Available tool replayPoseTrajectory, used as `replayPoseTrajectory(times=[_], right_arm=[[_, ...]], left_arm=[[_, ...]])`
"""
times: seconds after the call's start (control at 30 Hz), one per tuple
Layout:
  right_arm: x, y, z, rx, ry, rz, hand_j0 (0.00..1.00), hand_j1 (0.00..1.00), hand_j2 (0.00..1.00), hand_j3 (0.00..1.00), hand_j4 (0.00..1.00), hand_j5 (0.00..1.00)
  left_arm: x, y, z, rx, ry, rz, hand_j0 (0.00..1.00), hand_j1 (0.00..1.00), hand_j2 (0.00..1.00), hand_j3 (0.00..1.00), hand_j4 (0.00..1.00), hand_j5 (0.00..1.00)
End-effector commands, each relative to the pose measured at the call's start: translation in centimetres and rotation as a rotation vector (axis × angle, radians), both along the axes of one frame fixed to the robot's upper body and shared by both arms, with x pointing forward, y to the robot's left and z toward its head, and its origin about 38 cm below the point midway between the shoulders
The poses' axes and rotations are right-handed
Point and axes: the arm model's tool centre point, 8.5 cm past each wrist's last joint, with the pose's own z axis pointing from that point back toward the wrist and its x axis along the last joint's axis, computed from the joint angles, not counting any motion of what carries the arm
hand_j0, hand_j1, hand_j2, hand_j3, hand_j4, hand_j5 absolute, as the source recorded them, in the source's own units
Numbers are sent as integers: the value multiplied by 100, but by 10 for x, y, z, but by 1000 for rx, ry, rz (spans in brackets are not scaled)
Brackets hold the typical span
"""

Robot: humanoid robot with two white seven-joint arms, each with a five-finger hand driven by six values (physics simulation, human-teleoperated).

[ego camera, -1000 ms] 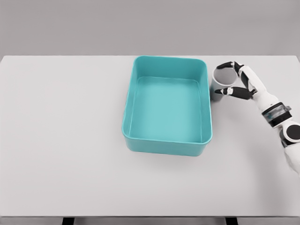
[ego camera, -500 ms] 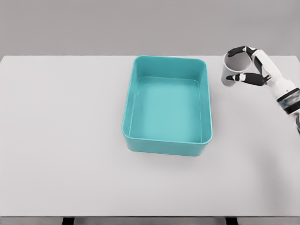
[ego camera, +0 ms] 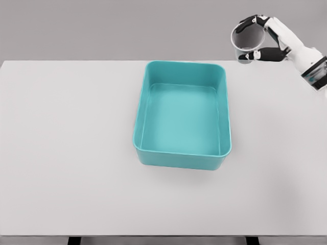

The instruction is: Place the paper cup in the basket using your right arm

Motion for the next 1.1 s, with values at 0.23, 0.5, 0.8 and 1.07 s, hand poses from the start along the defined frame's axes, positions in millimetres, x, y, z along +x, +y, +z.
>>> replayPoseTrajectory(times=[0.23, 0.5, 0.8, 1.07], right_arm=[[-3, 32, -24, -216, 79, 124, 50, 50, 50, 50, 50, 50], [0, 64, -14, -409, 23, 220, 54, 54, 54, 54, 54, 54], [-12, 114, 11, -526, -89, 369, 55, 55, 55, 55, 55, 55], [-30, 142, 1, -551, -94, 473, 56, 56, 56, 56, 56, 56]], left_arm=[[0, 0, 0, 0, 1, 0, 100, 100, 100, 100, 100, 100], [0, 0, 0, 0, 1, 0, 100, 100, 100, 100, 100, 100], [0, 0, 0, 0, 1, 0, 100, 100, 100, 100, 100, 100], [0, 0, 0, 0, -1, 0, 100, 100, 100, 100, 100, 100]])
